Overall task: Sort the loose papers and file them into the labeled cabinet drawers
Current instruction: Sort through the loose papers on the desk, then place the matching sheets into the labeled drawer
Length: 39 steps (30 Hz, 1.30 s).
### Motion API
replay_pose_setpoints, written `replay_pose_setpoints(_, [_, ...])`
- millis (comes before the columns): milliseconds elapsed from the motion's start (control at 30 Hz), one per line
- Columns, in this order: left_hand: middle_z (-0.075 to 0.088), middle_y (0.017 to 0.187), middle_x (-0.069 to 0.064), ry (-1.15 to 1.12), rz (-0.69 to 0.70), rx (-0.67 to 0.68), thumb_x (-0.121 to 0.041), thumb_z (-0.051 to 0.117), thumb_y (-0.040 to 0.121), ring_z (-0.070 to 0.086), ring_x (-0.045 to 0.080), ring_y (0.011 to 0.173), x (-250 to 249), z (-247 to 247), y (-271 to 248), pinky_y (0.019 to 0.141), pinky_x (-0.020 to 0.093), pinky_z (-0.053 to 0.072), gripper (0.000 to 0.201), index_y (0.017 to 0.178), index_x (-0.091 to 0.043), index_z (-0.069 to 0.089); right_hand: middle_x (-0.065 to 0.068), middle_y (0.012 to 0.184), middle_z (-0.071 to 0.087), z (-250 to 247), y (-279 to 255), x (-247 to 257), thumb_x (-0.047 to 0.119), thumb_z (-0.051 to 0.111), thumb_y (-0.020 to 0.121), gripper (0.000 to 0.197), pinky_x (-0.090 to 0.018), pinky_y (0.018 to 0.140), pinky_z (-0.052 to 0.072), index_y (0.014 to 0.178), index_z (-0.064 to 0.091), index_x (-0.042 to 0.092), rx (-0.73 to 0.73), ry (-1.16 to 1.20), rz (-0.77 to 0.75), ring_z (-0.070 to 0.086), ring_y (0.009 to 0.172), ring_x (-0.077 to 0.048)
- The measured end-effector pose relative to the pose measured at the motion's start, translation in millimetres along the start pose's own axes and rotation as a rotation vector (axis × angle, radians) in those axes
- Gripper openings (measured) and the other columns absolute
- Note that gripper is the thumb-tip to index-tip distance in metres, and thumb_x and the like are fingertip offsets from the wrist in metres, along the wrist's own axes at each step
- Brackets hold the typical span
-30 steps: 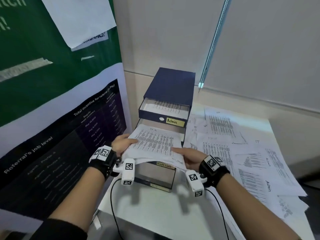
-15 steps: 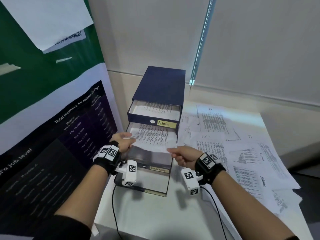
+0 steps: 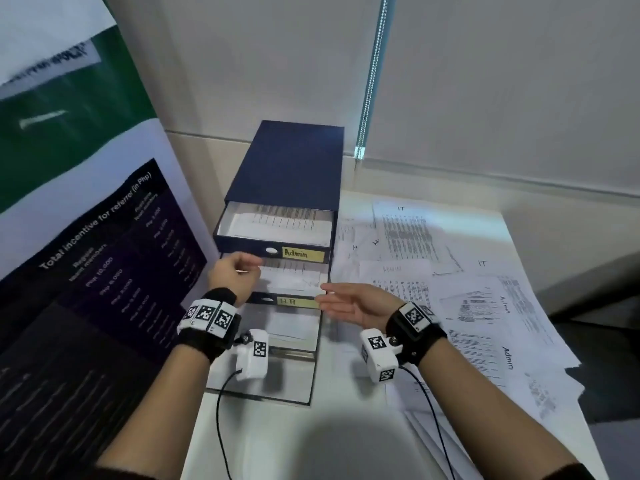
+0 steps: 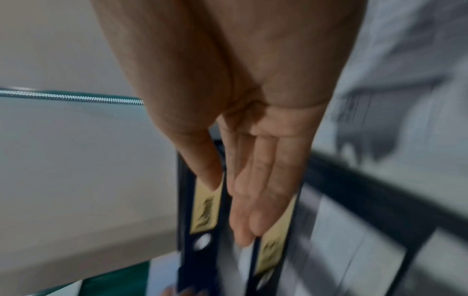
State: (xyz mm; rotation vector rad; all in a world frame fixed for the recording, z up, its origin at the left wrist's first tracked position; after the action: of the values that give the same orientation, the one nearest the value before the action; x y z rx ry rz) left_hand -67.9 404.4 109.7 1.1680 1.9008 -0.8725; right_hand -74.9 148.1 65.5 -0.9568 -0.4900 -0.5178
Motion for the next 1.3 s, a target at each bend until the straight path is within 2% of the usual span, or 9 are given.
replay_pose_setpoints(267, [0.073,0.088,0.014,-0.073,-0.051,0.915,-0.003,0.063,0.092,0.069,0.022,0.075,-46.7,172.0,-38.9,0.067,0.025,0.058,0.020,0.111,0.000,0.065,-0.012,0.102,0.069,-248.0,-20.3,-22.7,0.020,0.067,0.089,0.041,-0.044,0.093,0.055,0.123,0.061,-0.001,-0.716,-0.513,0.082,0.066,0.089,-0.027])
replay_pose_setpoints(433, [0.058,0.131,0.019,0.263,-0.242,0.810,-0.024,0.074,0.084,0.063,0.032,0.106,12.7,281.7,-10.6,0.097,0.045,0.052,0.061,0.137,-0.005,0.049,-0.013,0.142,0.050,-298.0,-23.2,-22.1,0.035,0.078,0.079,0.073,-0.035,0.098,0.048,0.141,0.047,0.012,-0.895,-0.910,0.123,0.055,0.122,-0.029])
replay_pose_setpoints(733, [0.048,0.144,0.015,0.286,-0.406,0.438,-0.029,0.075,0.084,0.049,0.033,0.128,42.9,336.1,4.5,0.106,0.038,0.039,0.078,0.147,-0.006,0.034,-0.006,0.093,0.070,-307.6,-0.8,-40.6,0.015,0.089,0.063,0.097,-0.027,0.076,0.053,0.144,0.035,0.015,-0.699,-1.127,-0.006,0.065,0.085,-0.021])
replay_pose_setpoints(900, [0.070,0.104,0.011,0.228,-0.178,0.283,-0.024,0.066,0.091,0.060,0.022,0.088,23.8,332.9,9.4,0.078,0.024,0.044,0.031,0.112,-0.002,0.067,-0.006,0.108,0.063,-330.3,-27.9,-31.9,0.024,0.079,0.074,0.057,-0.040,0.090,0.055,0.126,0.057,0.016,-0.856,-0.999,-0.171,0.062,0.097,-0.023])
replay_pose_setpoints(967, [0.056,0.097,-0.007,0.190,-0.160,0.281,-0.024,0.067,0.091,0.051,0.017,0.080,28.8,324.0,15.3,0.078,0.026,0.047,0.029,0.106,0.000,0.067,-0.014,0.125,0.051,-360.3,-62.6,-25.7,0.033,0.082,0.071,0.064,-0.043,0.097,0.049,0.128,0.057,0.017,-1.177,-0.925,-0.183,0.053,0.113,-0.031])
replay_pose_setpoints(1000, [0.057,0.119,0.029,0.163,-0.173,0.311,-0.028,0.071,0.088,0.052,0.017,0.079,36.4,321.4,19.6,0.083,0.034,0.053,0.035,0.106,0.001,0.067,-0.016,0.131,0.046,-374.9,-79.1,-28.4,0.037,0.084,0.068,0.077,-0.046,0.099,0.046,0.134,0.051,0.017,-1.287,-0.887,-0.094,0.048,0.119,-0.035])
replay_pose_setpoints(1033, [0.069,0.093,0.017,0.133,-0.183,0.350,-0.033,0.076,0.083,0.056,0.019,0.079,44.7,320.1,24.2,0.085,0.037,0.055,0.036,0.102,-0.003,0.068,-0.018,0.135,0.043,-386.1,-91.4,-32.7,0.040,0.086,0.066,0.089,-0.048,0.100,0.043,0.140,0.043,0.018,-1.332,-0.861,0.022,0.045,0.124,-0.037])
replay_pose_setpoints(1167, [0.070,0.091,0.015,0.061,-0.302,0.500,0.000,0.075,0.079,0.060,0.023,0.078,55.8,325.7,16.9,0.067,0.022,0.050,0.020,0.088,-0.016,0.067,-0.018,0.130,0.050,-407.4,-103.6,-39.4,0.037,0.091,0.061,0.097,-0.048,0.101,0.044,0.141,0.039,0.017,-1.285,-0.883,0.149,0.050,0.120,-0.038])
replay_pose_setpoints(1300, [0.072,0.086,0.008,0.087,-0.285,0.573,0.005,0.066,0.082,0.066,0.029,0.085,42.6,332.9,2.5,0.077,0.039,0.056,0.023,0.085,-0.018,0.068,-0.014,0.113,0.062,-414.8,-108.1,-32.3,0.028,0.082,0.070,0.048,-0.044,0.087,0.056,0.112,0.065,0.014,-1.298,-0.905,0.079,0.063,0.096,-0.031])
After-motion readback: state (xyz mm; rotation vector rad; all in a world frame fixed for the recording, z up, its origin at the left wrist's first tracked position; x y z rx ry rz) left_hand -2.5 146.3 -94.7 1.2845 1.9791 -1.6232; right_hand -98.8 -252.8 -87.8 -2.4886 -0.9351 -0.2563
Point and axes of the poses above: each hand's wrist, its own y-axis towards the middle knuckle, its own z-axis out of the palm, x = y × z, the point moved 6 cm from there along y, towards the middle knuckle
